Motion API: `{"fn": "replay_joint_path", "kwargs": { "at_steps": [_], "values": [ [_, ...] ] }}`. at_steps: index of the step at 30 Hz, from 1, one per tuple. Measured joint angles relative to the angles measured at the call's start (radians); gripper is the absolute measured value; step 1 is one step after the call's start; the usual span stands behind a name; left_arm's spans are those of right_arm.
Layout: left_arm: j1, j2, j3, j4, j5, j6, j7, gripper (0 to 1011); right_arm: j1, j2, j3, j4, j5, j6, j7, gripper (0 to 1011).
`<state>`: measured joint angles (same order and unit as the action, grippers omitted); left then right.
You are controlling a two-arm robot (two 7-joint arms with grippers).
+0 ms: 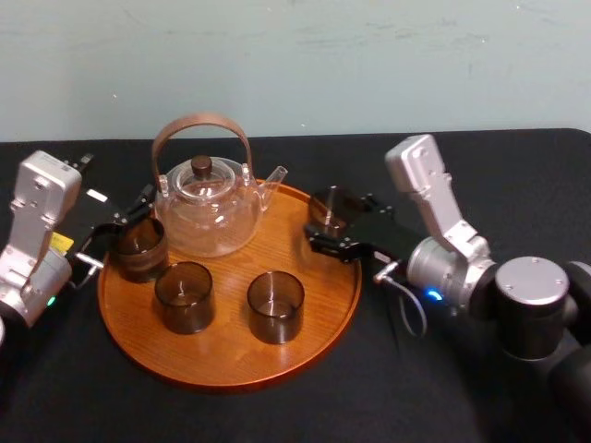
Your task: Pick up the glass from the table and place it on the tray.
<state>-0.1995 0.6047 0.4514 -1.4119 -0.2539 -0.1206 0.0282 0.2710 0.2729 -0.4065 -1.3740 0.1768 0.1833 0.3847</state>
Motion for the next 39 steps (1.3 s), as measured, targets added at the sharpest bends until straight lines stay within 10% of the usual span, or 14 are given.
{"fn": "replay_joint_path", "kwargs": {
  "at_steps": [39],
  "values": [
    [0.0,0.0,0.0,0.0,0.0,0.0,0.0,1001,0.056,-0.057,-0.059,0.118,-0.048,-0.031,-0.017,1002]
  ]
}}
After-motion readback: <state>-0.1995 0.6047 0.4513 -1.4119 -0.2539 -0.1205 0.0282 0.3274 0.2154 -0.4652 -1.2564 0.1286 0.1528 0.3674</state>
